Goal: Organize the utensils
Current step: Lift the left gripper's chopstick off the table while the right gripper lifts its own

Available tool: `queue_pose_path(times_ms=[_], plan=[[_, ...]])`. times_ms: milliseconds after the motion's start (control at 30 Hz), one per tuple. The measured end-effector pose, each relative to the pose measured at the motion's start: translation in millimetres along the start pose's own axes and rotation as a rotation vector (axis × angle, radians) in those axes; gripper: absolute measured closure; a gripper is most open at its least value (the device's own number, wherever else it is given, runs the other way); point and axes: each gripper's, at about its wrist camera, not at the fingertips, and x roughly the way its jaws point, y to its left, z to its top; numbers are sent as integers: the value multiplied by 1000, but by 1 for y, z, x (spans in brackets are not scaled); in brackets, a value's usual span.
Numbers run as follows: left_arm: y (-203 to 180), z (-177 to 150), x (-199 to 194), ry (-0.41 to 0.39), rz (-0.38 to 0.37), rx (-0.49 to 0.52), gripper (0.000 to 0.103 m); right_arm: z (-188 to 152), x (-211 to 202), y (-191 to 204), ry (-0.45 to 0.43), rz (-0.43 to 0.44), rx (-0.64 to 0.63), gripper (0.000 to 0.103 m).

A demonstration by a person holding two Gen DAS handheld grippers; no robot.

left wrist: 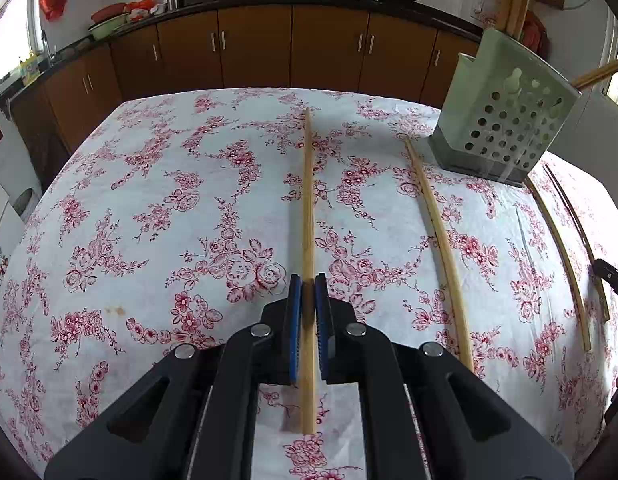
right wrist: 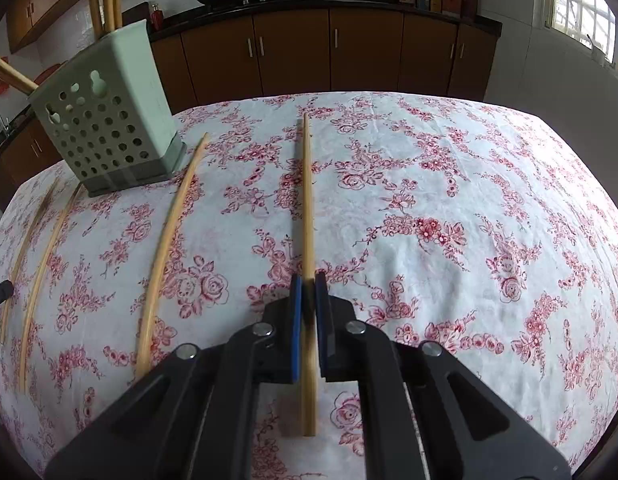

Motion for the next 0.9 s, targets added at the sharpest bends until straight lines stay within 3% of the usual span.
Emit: queue_pose_path(times_ms=[200, 900], plan=[[4, -1, 2, -16, -35, 7, 91, -1, 1, -3, -11, -2, 1, 95], [-4, -12, -9, -14, -2, 38, 91, -22, -17, 1, -9, 1, -16, 95]])
